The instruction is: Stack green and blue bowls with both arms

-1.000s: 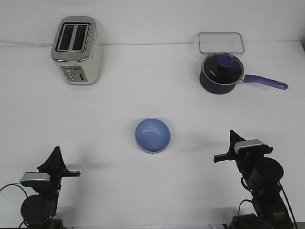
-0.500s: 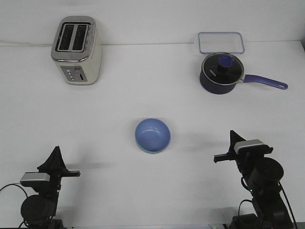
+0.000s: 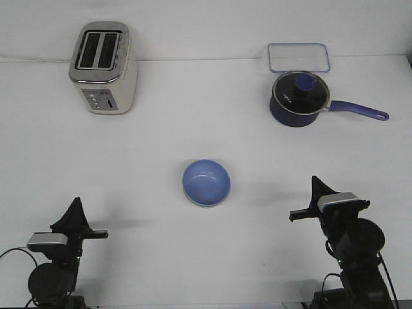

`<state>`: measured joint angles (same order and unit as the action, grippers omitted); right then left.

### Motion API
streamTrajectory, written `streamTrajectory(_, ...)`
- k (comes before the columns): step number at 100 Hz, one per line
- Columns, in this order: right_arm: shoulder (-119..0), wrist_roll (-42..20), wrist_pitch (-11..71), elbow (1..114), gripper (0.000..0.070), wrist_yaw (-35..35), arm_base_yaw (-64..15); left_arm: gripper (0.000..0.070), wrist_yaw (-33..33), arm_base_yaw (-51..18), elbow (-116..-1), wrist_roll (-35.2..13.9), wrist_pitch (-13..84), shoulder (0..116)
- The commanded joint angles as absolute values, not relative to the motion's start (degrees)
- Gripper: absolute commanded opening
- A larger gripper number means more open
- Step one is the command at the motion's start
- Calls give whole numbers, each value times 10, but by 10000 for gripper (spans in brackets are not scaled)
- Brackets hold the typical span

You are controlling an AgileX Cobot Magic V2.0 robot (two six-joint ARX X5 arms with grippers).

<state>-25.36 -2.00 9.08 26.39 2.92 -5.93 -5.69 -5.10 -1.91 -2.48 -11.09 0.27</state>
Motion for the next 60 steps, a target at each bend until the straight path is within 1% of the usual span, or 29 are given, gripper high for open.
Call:
streamTrajectory(1, -233, -28, 55, 238, 0, 29, -59, 12, -57, -51, -8, -26, -117, 2)
streamTrajectory(8, -194, -28, 13, 198, 0, 30, -59, 12, -57, -51, -8, -26, -117, 2)
streamTrajectory(14, -158, -28, -4, 167, 0, 30, -59, 12, -57, -51, -8, -26, -117, 2)
streamTrajectory(43, 0, -28, 2, 77, 0, 29, -34, 12, -57, -51, -8, -26, -117, 2)
streamTrajectory(60, -1, -30, -4, 61, 0, 30, -14, 12, -57, -51, -8, -26, -118, 2)
